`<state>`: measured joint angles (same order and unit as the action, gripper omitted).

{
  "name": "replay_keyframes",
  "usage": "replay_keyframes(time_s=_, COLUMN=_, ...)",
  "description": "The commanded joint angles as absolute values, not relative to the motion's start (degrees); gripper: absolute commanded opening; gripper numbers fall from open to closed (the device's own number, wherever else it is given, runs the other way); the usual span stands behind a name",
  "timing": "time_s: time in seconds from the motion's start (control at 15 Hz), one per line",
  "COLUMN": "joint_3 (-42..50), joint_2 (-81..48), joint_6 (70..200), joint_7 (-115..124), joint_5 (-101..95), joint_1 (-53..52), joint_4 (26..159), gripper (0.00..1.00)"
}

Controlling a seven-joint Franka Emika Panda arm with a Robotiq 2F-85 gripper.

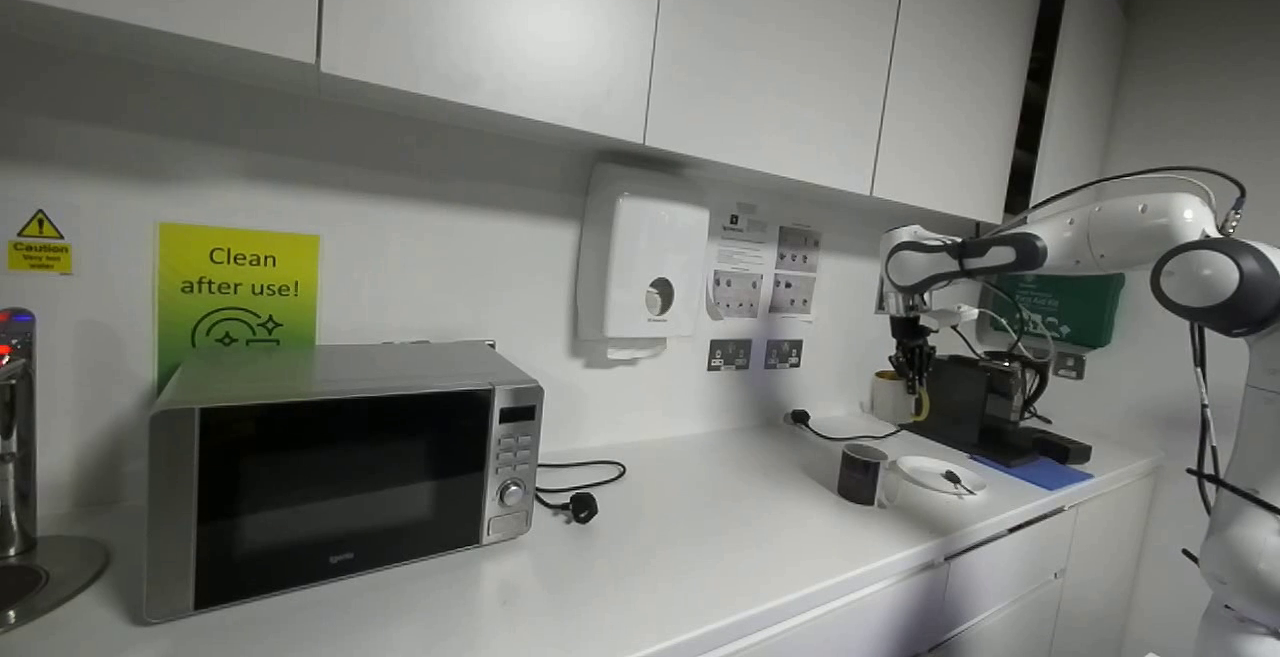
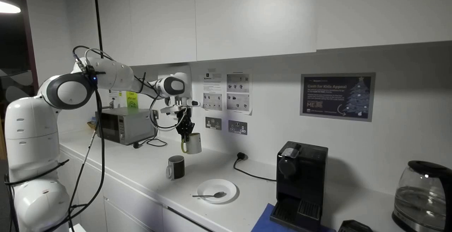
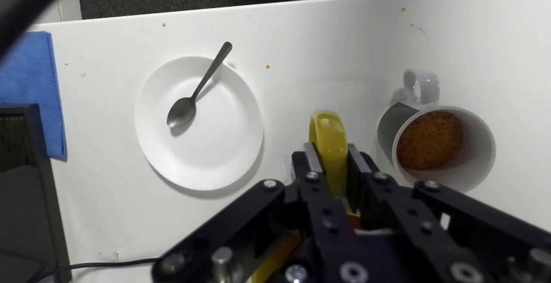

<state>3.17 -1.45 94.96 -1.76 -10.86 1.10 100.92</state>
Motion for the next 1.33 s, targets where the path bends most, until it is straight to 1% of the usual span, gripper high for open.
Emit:
replay_keyframes(time_s=0.0, joint_3=3.6, joint_2=-1.2, joint_6=98.0, joint_7=-5.7, joint_5=-7.7, joint_1=2.5, joint_4=102.5, gripper=0.04)
replay_keyframes(time_s=0.73, joint_3=4.5, joint_2=-4.8, joint_6=102.0, joint_7=-14.4, joint_5=-3.2, joint_1=4.6, joint_4=103.5, gripper=0.04)
replay_keyframes(time_s=1.27, joint_3=4.3, joint_2=-5.8, joint_6=110.9, joint_7=-17.7, joint_5=-1.6, joint_1=5.0, joint_4=107.2, gripper=0.04)
